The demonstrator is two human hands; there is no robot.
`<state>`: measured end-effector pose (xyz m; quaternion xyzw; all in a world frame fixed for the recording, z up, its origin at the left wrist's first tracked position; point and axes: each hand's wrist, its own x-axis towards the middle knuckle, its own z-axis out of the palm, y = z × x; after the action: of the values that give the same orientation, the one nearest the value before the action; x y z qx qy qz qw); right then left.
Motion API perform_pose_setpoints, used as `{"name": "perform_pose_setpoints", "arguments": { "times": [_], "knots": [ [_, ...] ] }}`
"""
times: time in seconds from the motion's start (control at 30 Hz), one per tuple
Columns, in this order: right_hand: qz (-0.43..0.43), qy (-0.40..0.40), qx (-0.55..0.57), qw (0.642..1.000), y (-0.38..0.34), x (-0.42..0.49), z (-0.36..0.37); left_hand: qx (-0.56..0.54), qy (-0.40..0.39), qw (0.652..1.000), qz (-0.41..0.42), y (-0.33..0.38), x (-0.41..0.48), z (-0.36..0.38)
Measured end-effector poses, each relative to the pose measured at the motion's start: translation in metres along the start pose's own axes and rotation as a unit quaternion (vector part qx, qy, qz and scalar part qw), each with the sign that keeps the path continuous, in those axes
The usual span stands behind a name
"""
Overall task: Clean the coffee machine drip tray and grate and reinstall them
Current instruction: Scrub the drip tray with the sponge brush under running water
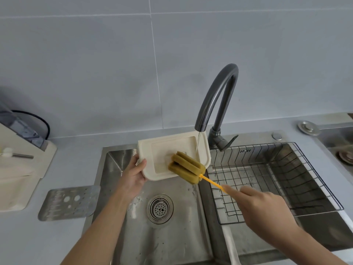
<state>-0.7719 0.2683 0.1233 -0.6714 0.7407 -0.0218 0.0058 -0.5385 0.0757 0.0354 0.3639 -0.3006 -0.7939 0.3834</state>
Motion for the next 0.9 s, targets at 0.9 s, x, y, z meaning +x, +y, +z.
{"name": "perform_pose_setpoints", "arguments": {
  "times": [0.9],
  "knots": [
    [0.028, -0.092, 0.069, 0.993, 0.002, 0.017, -0.013, 0.159, 0.037, 0.98, 0.111, 0.044, -0.027, -0.006]
  ]
}}
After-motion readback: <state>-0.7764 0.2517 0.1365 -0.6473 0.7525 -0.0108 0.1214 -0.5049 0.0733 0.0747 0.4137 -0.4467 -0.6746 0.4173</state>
